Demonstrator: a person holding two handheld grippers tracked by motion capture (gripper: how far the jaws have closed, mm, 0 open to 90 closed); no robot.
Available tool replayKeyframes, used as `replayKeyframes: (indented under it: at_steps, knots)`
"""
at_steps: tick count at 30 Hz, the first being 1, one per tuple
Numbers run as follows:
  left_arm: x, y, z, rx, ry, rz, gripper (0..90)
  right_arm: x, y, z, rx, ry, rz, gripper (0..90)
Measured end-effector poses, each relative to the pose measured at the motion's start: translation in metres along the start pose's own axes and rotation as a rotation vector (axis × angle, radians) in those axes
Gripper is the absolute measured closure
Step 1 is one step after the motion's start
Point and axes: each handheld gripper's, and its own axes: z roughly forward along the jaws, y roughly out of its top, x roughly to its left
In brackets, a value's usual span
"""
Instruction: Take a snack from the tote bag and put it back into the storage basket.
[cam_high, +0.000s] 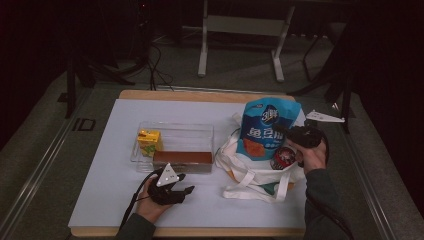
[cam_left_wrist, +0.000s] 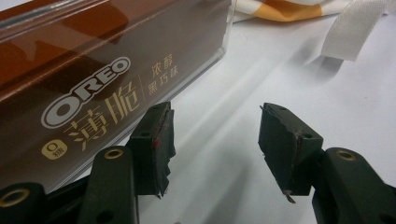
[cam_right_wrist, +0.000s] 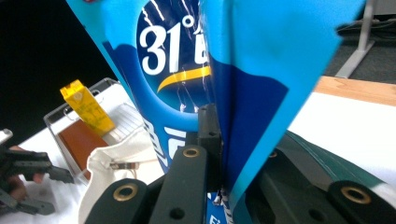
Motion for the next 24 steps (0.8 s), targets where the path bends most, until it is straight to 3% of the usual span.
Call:
replayKeyframes:
  at_steps: [19, 24]
  knots:
    - [0.000, 0.000, 0.000, 0.001, 0.001, -0.004, 45.0, 0.015, 0.030, -0.012, -0.073, 0.028, 0.022, 88.4]
    - [0.001, 0.000, 0.000, 0.001, 0.001, -0.005, 44.9, 0.023, 0.039, -0.015, -0.081, 0.028, 0.002, 88.4]
